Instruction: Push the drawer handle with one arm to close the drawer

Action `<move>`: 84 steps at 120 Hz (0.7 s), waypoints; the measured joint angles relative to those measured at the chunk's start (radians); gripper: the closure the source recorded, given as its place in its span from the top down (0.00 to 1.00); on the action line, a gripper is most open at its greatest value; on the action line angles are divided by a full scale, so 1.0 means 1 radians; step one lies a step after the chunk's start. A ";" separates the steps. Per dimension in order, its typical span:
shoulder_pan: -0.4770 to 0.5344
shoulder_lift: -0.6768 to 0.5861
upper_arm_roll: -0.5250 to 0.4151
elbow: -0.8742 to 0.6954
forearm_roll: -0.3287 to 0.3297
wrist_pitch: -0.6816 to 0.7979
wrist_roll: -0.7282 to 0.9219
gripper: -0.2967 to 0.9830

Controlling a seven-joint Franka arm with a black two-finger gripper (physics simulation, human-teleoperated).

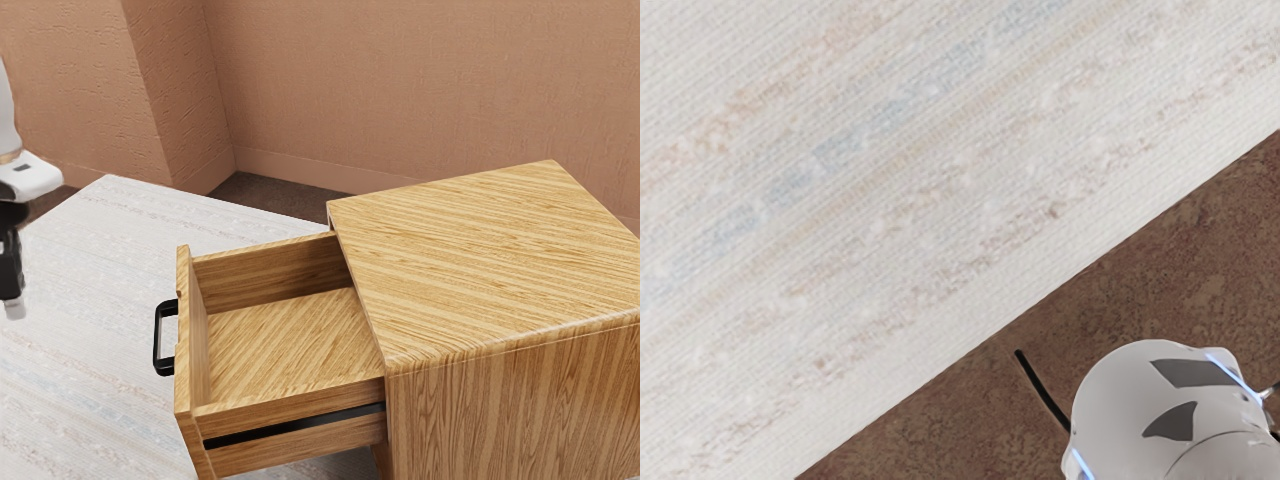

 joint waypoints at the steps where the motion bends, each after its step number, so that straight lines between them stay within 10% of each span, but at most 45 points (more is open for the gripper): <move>1: -0.003 -0.011 0.004 -0.008 0.000 0.001 0.002 0.69; 38: -0.126 -0.101 0.026 -0.165 -0.054 0.166 0.073 0.29; 84: -0.172 -0.090 -0.150 -0.168 -0.180 0.250 0.080 0.17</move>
